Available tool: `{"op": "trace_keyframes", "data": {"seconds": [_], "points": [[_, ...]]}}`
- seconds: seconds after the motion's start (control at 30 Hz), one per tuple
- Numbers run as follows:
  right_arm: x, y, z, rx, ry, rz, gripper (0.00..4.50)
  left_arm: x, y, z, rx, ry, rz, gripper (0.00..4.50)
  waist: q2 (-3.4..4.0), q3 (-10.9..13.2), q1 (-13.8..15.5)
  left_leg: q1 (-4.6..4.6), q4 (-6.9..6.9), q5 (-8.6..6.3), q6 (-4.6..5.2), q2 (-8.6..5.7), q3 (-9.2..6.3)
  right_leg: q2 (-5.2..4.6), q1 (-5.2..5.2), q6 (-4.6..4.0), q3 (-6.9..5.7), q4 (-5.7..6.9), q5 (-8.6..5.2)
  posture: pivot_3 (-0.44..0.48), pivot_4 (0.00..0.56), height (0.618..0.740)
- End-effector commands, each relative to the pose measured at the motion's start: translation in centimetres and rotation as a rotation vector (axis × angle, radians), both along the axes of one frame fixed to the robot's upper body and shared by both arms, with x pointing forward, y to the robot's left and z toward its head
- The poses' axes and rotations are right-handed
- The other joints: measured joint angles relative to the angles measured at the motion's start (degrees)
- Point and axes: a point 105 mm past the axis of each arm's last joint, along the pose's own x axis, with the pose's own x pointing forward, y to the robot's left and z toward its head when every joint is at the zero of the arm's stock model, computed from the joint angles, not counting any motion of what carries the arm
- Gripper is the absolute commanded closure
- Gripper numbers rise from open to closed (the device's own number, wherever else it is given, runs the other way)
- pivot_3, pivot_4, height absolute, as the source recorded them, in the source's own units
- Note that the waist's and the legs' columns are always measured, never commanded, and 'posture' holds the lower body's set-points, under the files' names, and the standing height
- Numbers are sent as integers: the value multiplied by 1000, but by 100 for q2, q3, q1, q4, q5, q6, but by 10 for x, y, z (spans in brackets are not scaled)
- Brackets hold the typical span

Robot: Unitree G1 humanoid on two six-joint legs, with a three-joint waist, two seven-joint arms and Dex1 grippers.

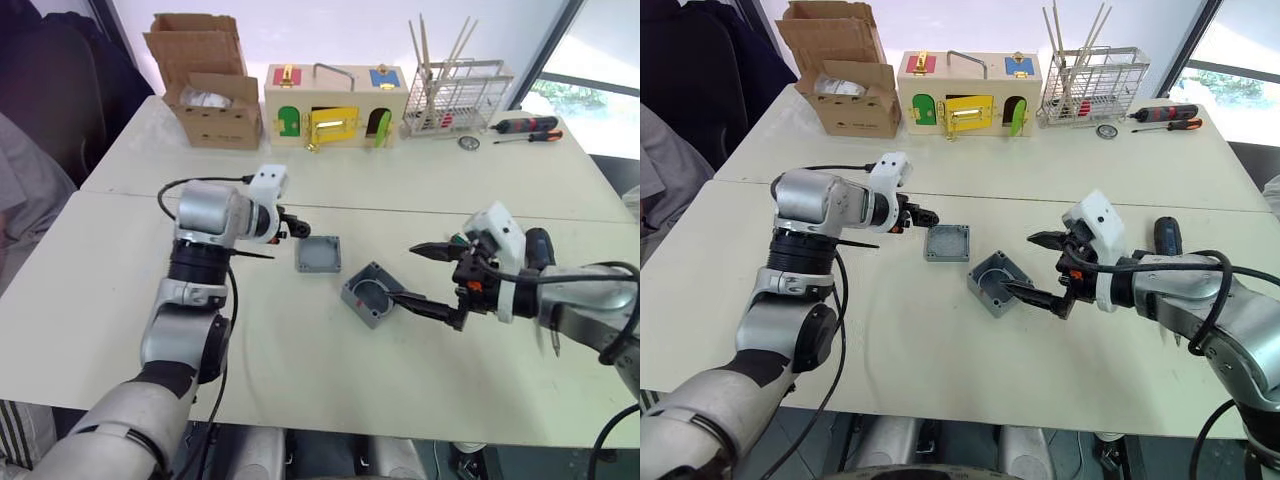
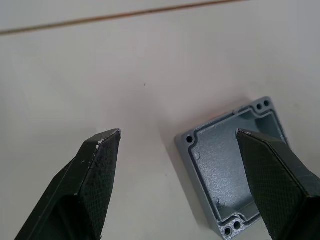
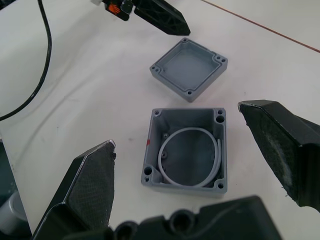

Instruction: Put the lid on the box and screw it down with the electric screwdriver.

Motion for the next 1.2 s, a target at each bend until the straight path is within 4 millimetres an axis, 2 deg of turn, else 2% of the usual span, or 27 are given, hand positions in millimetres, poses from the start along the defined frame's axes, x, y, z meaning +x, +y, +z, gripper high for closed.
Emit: {"op": "trace_keyframes", "data": {"seconds": [0.03, 0.23, 0.27, 0.33, 0.47, 0.53, 0.7, 0.77, 0.83, 0.97, 1.03, 1.1, 1.2], "points": [[-5, 1, 8, -6, -58, -13, 0, -2, -13, 0, 17, 3, -51, 736, 0, 0, 9, 0, 0, 1, -1, 0, 0, -1, 0, 0, 0, 2, 0, 0, 150, 731], [-6, 1, 5, 12, -78, -60, 0, -4, -21, -20, 80, 40, -91, 736, 5, -6, 28, 4, 0, 3, -5, -4, 1, -8, 4, -1, 0, 3, 0, 0, 150, 731], [-6, 0, 5, 13, -81, -68, 0, -4, -23, -22, 89, 40, -98, 974, 5, -6, 32, 6, 0, 3, -6, -4, 1, -8, 6, -1, 1, 3, 1, 0, 150, 731], [-6, 0, 4, 12, -86, -80, 0, -7, -24, -26, 104, 49, -112, 1580, 5, -6, 43, 10, 0, 3, -6, -6, 1, -11, 10, -1, 1, 4, 1, 0, 150, 731], [-5, -1, 5, 11, -92, -93, 0, -9, -26, -30, 109, 59, -121, 3629, 5, -6, 87, 8, 0, 2, -4, -6, 2, -11, 9, -1, 1, 0, 1, 0, 150, 731], [-4, -2, 5, 10, -96, -99, 0, -10, -27, -30, 103, 61, -122, 4477, 5, -6, 119, 9, 0, 2, -4, -7, 2, -11, 10, -1, 1, -1, 1, 0, 150, 731], [3, -5, 9, 48, -109, -126, 0, -5, -25, -18, 46, -5, -96, 4477, 5, -6, 135, 11, 0, 3, -6, -6, 2, -11, 10, -2, 1, 2, 1, 0, 150, 731], [13, -4, 19, 193, -134, -165, 0, 7, -18, 5, 22, -174, -87, 4477, 2, -5, 128, 10, 0, 3, -6, -6, 2, -11, 9, -2, 1, 3, 1, 0, 150, 731], [23, 2, 32, 374, -135, -178, 0, 18, -7, 36, 0, -392, -85, 4477, 2, -5, 106, 9, 0, 6, -10, -3, 4, -11, 3, -3, 3, 5, 3, 0, 150, 731], [43, 11, 40, 617, -49, -192, 0, 21, 3, 98, -131, -776, -85, 4477, 0, -3, 88, -4, -9, 20, -35, 1, 6, -26, -28, -5, 5, 19, 4, 0, 150, 731], [50, 16, 39, 656, -6, -188, 0, 18, 8, 114, -179, -866, -74, 4477, 1, -4, 105, -5, -11, 27, -48, 0, 9, -32, -28, -5, 4, 16, 4, 0, 150, 731], [56, 20, 37, 665, 22, -184, 0, 16, 8, 119, -174, -916, -80, 4477, 2, -5, 127, -5, -11, 20, -36, -5, 16, -39, -27, -5, 3, 16, 4, 0, 150, 731], [73, 37, 39, 727, 79, -152, 0, 5, -3, 129, -168, -1009, -139, 4477, 2, -5, 99, -3, -7, 13, -22, -17, 26, -39, -24, -4, 2, 17, 5, 0, 150, 731]]}}
